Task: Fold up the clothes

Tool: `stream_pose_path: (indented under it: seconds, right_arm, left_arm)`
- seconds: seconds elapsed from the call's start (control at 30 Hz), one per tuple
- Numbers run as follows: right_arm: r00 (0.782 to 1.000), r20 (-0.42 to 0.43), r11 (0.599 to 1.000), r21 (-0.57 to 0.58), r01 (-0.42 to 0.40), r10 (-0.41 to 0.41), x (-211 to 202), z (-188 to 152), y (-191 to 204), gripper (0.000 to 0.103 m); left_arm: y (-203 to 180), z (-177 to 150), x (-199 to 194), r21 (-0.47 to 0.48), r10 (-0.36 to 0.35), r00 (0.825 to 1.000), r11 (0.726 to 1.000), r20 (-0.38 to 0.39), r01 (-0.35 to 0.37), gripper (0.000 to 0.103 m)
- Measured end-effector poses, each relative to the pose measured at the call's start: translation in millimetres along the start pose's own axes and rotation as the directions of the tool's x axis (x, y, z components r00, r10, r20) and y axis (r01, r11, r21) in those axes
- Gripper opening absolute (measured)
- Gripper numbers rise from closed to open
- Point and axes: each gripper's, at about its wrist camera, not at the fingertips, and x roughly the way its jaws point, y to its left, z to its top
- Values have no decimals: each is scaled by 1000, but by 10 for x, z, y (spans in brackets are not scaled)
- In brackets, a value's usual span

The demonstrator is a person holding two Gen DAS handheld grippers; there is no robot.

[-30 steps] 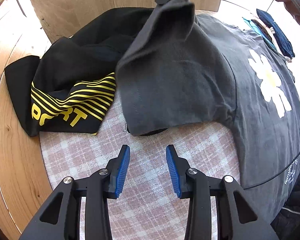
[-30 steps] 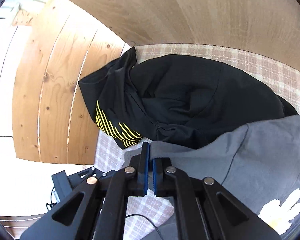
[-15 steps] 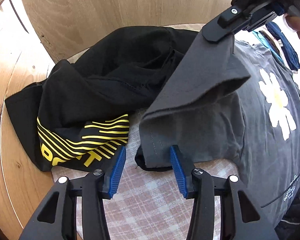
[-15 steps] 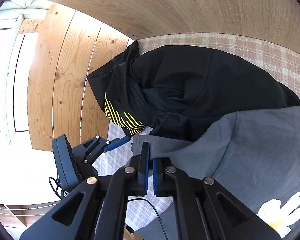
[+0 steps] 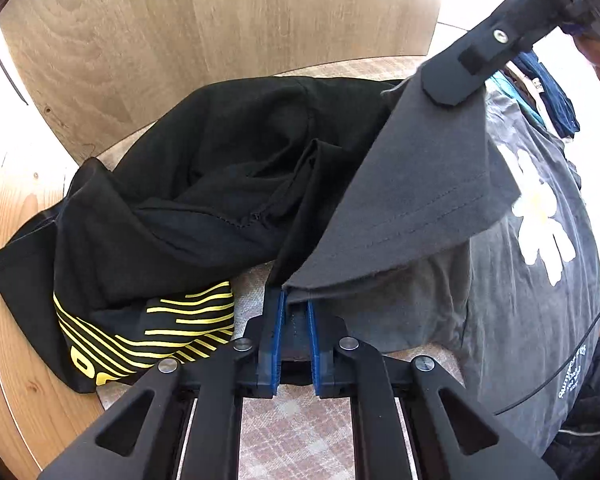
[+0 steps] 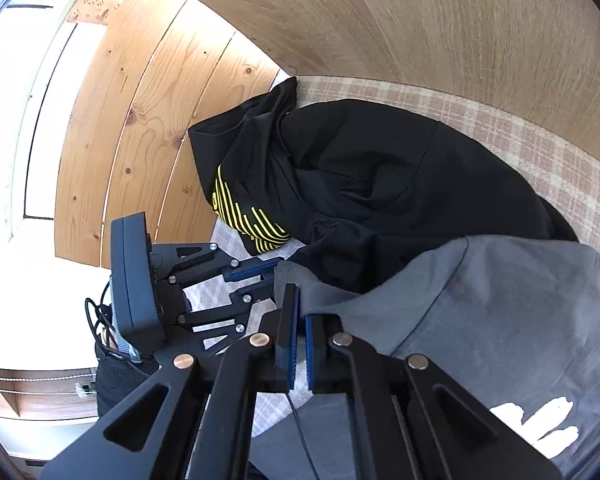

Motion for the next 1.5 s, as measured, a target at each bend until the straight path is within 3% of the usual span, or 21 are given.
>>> stream_pose_path:
  seconds: [0.2, 0.43, 0.53, 0.57, 0.67, 0.73, 0.77, 0.83, 0.87, 0.97, 1.03, 1.17, 1.27, 1.5]
  right_arm:
    - [997, 0, 997, -20, 77, -77, -16, -14, -15, 3]
    - [995, -49, 995, -49, 90, -92, -130, -57, -139, 3]
    - [989, -74, 989, -75, 125, -131, -218, -120, -219, 3]
    - [986, -83, 987, -84, 137, -144, -241, -150, -248, 3]
    - [975, -111, 977, -112, 182, -195, -269, -258, -373, 3]
    - [942, -160, 953, -117, 280, -297, -168, -334, -569, 3]
    - [916, -188, 934, -120, 338, -356, -102, -372, -683, 3]
    - [860, -243, 894, -118, 433, -448, 23, -446, -922, 6]
    - [855, -252, 891, -106, 442, -454, 43, -477, -1019, 8]
    - [879, -209, 903, -120, 412, -429, -42, -556, -1104, 15]
    - [899, -170, 912, -146, 382, -404, -138, -598, -1094, 29]
    - [932, -120, 934, -152, 322, -341, -247, -661, -1167, 33]
    - [951, -123, 955, -129, 268, -284, -223, -710, -1287, 33]
    - [950, -119, 952, -140, 271, -288, -128, -780, -1411, 33]
  left_arm:
    - [-345, -190, -305, 67, 9, 1000, 998, 22, -11, 5]
    - [-846, -230, -749, 142, -28, 998, 990, 52, 20, 5]
    - [-1078, -164, -856, 185, -74, 995, 981, 69, 60, 5]
    - [-1095, 9, -733, 190, -99, 993, 978, 65, 85, 5]
    - [-1382, 191, -569, 158, -220, 975, 964, 34, 212, 5]
    - [-1611, 243, -462, 112, -329, 944, 938, -5, 328, 10]
    - [-1756, 183, -449, 100, -339, 940, 935, -31, 340, 20]
    - [-1932, 97, -350, 125, -292, 954, 946, -62, 298, 26]
    - [-1891, 24, -382, 118, -271, 960, 953, -73, 278, 26]
    - [-1734, -155, -428, 96, -161, 982, 981, -97, 170, 29]
    - [-1624, -215, -402, 72, -95, 991, 992, -99, 102, 31]
    - [-1440, -270, -260, -108, -200, 978, 975, -64, 193, 31]
    - [-1469, -260, -79, -165, -240, 969, 960, -58, 228, 31]
    - [-1700, -29, 211, -276, -221, 974, 941, -54, 198, 38]
